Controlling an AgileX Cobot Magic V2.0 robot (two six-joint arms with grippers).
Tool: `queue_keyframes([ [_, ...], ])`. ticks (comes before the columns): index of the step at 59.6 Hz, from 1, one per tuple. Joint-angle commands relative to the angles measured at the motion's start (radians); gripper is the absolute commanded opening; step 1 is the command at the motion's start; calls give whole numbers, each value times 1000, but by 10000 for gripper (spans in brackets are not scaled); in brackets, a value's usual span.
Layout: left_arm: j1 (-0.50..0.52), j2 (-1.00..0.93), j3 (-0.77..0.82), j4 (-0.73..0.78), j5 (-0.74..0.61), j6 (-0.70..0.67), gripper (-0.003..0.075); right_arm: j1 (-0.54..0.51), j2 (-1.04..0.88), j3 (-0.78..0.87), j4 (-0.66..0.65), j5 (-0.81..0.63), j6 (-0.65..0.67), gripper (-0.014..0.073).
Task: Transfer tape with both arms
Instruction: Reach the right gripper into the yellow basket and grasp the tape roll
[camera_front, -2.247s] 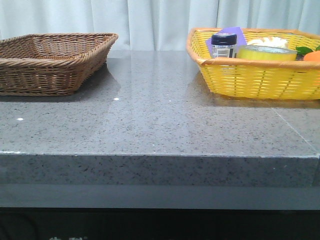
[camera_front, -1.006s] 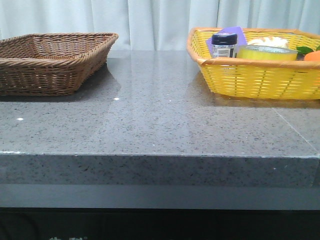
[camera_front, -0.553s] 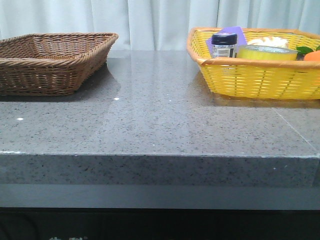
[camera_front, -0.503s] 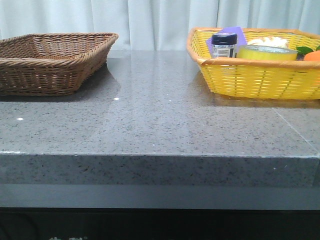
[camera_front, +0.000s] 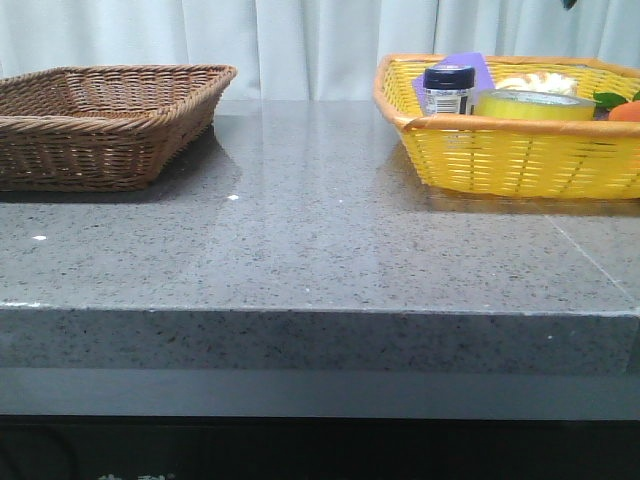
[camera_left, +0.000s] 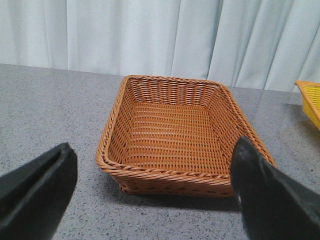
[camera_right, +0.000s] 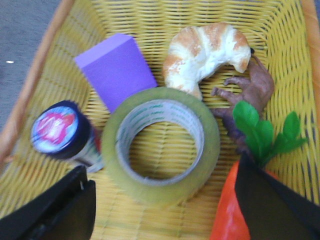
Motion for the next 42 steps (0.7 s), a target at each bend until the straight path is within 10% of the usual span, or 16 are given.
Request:
queue_keyframes([
  [1,-2,13,-38,-7,-81,-8,616,-4,41,-130,-70,3,42,590],
  [26,-2,13,-38,-2,-81,-8,616,-4,304,-383,-135,116,72,585],
  [42,-2,13,-38,38,-81,-8,617,-4,340,-383,-140,121,72,366],
])
